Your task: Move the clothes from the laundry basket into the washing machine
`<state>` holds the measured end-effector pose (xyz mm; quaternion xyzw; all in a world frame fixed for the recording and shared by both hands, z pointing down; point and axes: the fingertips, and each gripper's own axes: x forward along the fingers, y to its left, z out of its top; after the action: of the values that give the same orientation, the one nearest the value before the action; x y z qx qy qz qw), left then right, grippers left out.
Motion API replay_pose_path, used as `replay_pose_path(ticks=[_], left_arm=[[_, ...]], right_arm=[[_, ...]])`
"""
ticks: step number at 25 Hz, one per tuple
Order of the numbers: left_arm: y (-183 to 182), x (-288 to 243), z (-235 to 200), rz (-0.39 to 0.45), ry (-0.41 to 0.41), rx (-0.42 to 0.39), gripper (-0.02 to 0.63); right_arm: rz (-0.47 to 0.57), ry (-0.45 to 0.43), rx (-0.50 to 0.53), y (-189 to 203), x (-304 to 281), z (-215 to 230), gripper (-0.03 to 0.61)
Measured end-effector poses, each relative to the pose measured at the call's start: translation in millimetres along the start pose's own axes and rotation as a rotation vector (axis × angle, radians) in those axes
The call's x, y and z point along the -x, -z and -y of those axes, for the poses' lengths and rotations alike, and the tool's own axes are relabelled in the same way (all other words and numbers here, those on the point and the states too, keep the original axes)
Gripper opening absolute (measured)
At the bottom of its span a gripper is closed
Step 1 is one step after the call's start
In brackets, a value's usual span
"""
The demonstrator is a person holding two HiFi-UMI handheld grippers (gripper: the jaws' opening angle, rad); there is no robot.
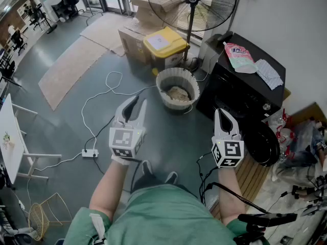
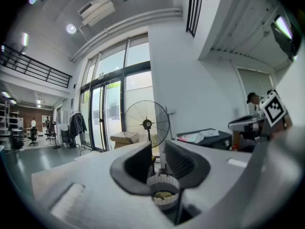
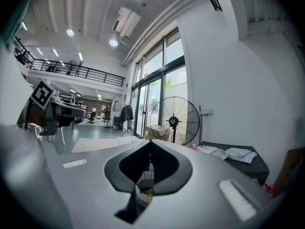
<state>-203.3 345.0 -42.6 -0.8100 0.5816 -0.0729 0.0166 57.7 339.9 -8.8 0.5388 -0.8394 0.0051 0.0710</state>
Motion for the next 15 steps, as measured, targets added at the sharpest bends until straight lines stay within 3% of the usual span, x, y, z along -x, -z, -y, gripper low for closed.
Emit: replay_pose_path(ticks=[15], left_arm=[[-5.2,-4.5,8.2,0.003,0.014,-0.010,0.104]], right_arm=[[0.027,-0.001,-0.054,-4.9,2.2,8.0,0.007]])
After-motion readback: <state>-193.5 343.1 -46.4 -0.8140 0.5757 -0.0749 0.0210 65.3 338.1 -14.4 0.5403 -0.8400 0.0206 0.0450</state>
